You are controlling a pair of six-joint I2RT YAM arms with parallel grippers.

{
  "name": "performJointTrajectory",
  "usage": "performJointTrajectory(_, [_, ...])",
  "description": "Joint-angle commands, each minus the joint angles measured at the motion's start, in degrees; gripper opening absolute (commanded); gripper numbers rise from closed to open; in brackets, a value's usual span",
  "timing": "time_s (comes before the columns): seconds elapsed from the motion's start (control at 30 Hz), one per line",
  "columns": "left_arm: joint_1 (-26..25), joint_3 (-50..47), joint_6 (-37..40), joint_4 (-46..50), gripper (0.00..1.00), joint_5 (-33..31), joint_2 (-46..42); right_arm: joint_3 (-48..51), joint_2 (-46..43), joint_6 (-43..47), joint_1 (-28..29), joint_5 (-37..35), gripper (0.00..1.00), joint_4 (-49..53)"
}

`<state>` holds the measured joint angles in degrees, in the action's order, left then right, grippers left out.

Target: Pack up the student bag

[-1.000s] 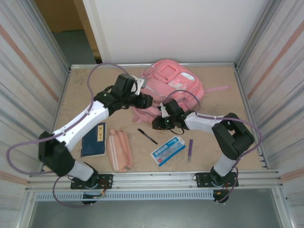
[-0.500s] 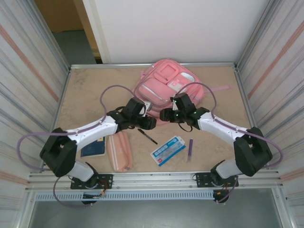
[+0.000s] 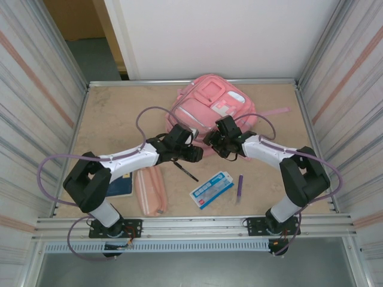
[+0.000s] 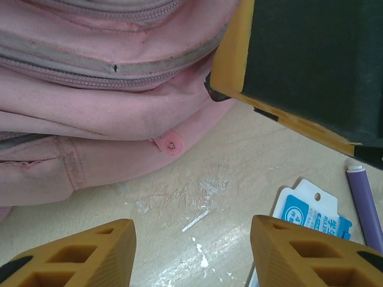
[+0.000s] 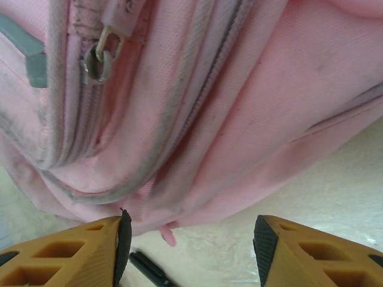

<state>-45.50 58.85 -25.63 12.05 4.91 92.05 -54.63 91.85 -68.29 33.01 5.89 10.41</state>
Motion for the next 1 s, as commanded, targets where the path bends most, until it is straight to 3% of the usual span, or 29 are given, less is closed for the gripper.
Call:
performJointTrajectory(0.0, [-0.2, -1.1, -0.7, -0.9, 0.53, -1.0, -2.4, -1.6, 3.5, -9.4, 2.0, -4.3, 0.58, -7.6])
performJointTrajectory(0.1, [-0.2, -1.9, -1.0, -1.2, 0.53, -1.2, -3.0, -3.3, 6.1, -9.5, 2.3, -4.5, 0.46, -9.7])
performJointTrajectory(0.23, [-0.1, -2.4, -0.1, -0.5, 0.54, -2.1, -4.4, -3.5, 6.1, -9.6, 2.5, -3.7, 0.14, -12.5])
performJointTrajectory(0.3, [0.5, -2.6, -0.2, 0.0, 0.54, -3.0, -5.1, -4.1, 5.0, -9.4, 2.9, -3.0, 0.09, -12.7])
performJointTrajectory(0.6, [4.8, -1.7, -0.9, 0.4, 0.55, -1.7, -5.4, -7.5, 1.1, -9.0, 3.4, 0.4, 0.03, -12.2])
performJointTrajectory(0.97, [6.4, 2.1, 0.2, -0.4, 0.55, -1.6, 1.1, -9.5, -2.4, -7.9, 3.7, 0.9, 0.0, -9.3])
